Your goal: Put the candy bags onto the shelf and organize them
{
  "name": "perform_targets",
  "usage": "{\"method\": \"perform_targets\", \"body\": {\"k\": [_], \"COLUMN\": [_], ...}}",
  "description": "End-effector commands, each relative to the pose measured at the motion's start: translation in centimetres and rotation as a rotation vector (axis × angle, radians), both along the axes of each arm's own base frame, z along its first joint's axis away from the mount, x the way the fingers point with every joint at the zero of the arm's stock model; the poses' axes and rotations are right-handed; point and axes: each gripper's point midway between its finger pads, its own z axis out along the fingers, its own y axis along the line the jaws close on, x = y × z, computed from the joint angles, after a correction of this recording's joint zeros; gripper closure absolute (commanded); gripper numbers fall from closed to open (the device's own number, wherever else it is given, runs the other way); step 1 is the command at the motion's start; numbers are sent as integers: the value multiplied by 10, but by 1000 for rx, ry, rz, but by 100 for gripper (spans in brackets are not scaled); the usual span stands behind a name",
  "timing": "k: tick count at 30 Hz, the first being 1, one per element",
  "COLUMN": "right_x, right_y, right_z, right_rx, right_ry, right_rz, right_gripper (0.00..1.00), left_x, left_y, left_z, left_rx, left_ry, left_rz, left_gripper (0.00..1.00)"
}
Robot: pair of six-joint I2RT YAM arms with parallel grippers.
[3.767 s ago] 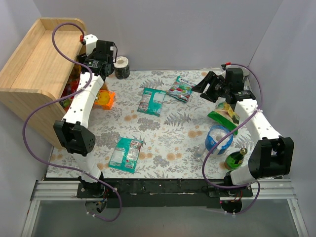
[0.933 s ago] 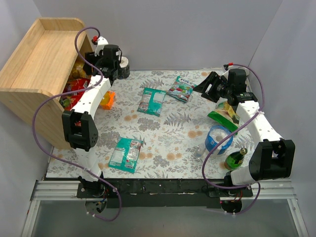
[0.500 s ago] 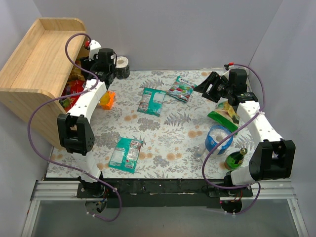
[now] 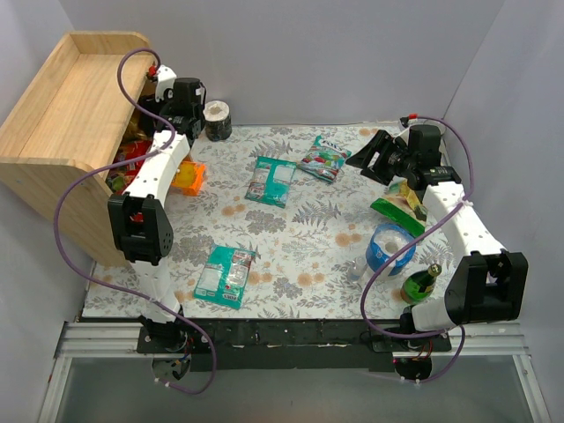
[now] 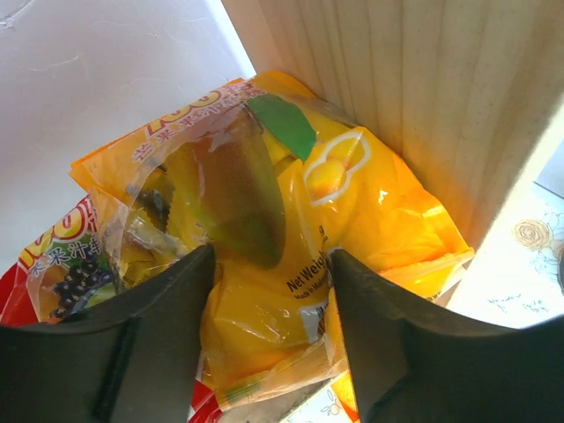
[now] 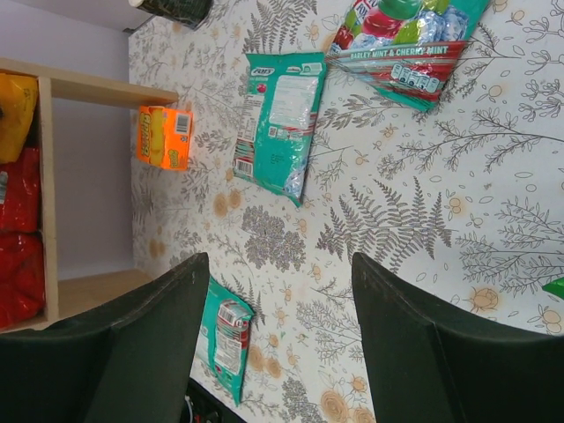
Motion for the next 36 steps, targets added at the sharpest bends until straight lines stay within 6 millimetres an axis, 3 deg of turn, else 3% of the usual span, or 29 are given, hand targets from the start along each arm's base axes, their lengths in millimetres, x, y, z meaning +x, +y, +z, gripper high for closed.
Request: {"method": "perform_targets", "body": {"k": [1,6,12,20,24,27,30,32,33,35,36], "right_x": [-2,0,0,0,1,1,1,1,2,2,3], "right_y": [-3,-3,-7,-9,-8,-5,8,19,21,28,29], "right_z": [15,15,10,8,13,12,12,11,11,11,10], "right_rx": [6,3,-24,-29,-34,-37,-40,-60,-70,-89,-94], "right_ry": [-47,-45,-18,-9,-24,-31,-45,-34,-33,-31,-28], "right_rz": [-6,-11,-24,-38,-28,-7,40,76,81,102,104], "right_gripper": [27,27,22,20,19,19,19,19,19,20,20], "left_x": [-10,-15,-19,-29,-38,-42,-47,-58,-65,-77,-85], "left_y": [-7,-43,-67,-99,-104,-138,-190,-210,-219,-233,-245], "left_z": [9,37,75,94,104,95,59,29,4,-18,-44], "left_rx": [3,29,64,75,74,55,-104,-227,-309,-393,-473], "left_ry": [16,-23,-66,-93,-106,-71,-18,58,90,114,145], "left_rz": [-28,-100,-145,-208,-226,-361,-552,-618,-620,-645,-657], "left_gripper": [41,23,2,2,2,2,2,2,2,2,2]}}
